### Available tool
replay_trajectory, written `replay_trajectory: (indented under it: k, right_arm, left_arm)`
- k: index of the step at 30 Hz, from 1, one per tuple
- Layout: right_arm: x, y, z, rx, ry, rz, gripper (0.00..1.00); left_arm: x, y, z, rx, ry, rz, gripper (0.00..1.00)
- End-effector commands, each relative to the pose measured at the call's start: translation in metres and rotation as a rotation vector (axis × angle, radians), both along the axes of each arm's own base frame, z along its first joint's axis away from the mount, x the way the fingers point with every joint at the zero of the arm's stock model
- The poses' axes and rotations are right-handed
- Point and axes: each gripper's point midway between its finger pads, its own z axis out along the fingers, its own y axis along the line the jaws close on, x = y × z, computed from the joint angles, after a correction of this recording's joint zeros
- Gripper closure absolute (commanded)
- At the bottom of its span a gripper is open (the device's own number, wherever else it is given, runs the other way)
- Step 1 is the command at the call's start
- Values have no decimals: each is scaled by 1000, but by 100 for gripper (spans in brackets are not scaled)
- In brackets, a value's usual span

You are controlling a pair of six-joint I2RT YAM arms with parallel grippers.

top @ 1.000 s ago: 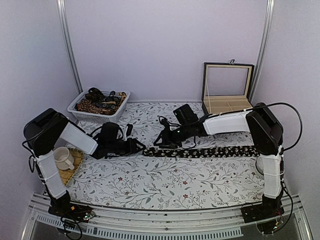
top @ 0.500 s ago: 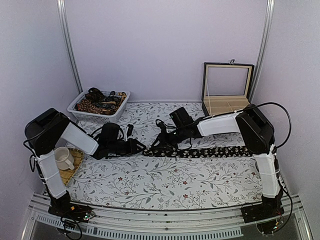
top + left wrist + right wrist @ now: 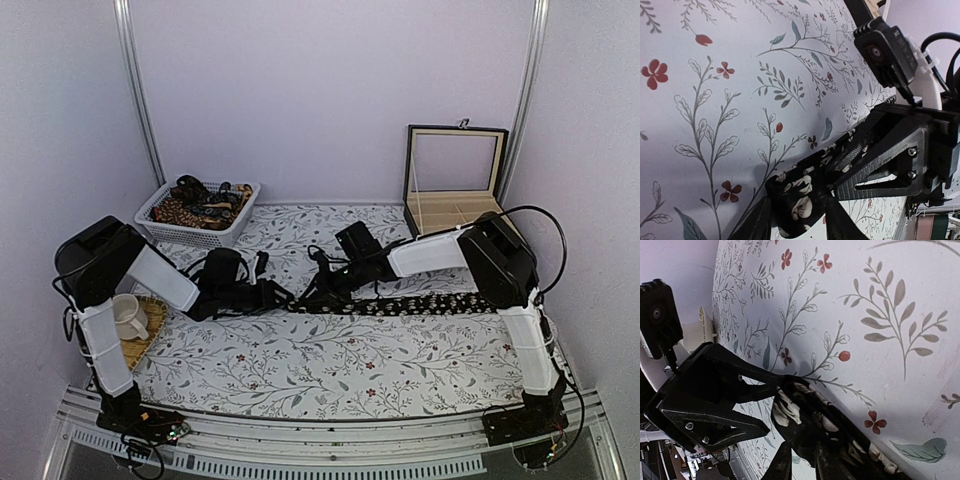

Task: Roll the ties
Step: Roll the tie at the center of the board.

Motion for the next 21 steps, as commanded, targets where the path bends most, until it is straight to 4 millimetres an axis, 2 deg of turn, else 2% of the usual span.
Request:
replay_trajectory:
  k: [1, 9, 21]
  right_arm:
    - [-6, 2, -45, -34, 65, 12, 84]
    - [-5, 2, -54, -41, 78, 4, 85]
    - [-1, -1, -74, -81, 90, -16, 85]
  left_arm:
    - [-4, -10, 2, -37, -1, -32, 63]
    - [-8, -10, -1, -51, 29, -34, 59]
    - [-12, 7, -26, 37, 132, 29, 55]
